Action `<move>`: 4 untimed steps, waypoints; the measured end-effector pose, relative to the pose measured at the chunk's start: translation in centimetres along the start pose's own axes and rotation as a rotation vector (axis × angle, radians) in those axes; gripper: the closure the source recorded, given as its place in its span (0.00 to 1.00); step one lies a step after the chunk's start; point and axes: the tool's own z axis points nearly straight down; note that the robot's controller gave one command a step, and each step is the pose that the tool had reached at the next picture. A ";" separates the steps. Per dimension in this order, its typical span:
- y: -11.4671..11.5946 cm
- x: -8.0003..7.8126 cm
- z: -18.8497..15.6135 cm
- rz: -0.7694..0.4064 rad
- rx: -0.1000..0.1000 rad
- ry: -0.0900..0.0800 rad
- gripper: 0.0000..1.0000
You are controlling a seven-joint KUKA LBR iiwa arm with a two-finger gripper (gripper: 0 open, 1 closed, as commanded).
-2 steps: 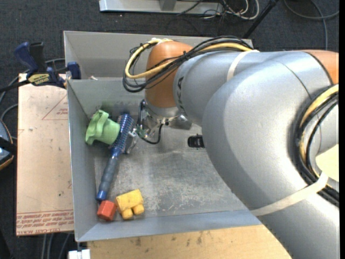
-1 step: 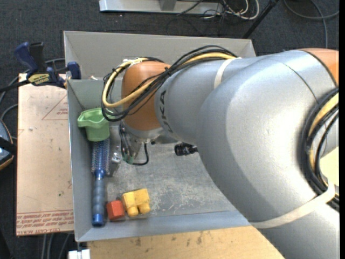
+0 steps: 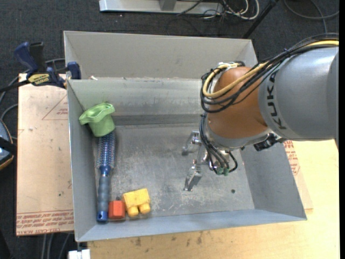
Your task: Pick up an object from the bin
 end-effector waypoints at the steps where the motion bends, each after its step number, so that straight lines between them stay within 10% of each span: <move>1: 7.4 4.7 6.2 -0.325 -0.005 0.003 0.00; 2: 14.8 5.7 7.6 -0.444 -0.007 -0.027 0.00; 3: 14.7 5.9 7.7 -0.437 -0.009 -0.021 1.00; 4: 14.8 5.7 7.6 -0.436 -0.011 -0.029 0.00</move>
Offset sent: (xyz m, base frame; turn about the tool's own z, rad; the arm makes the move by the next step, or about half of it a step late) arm -0.0372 0.0760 -0.0608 -0.3246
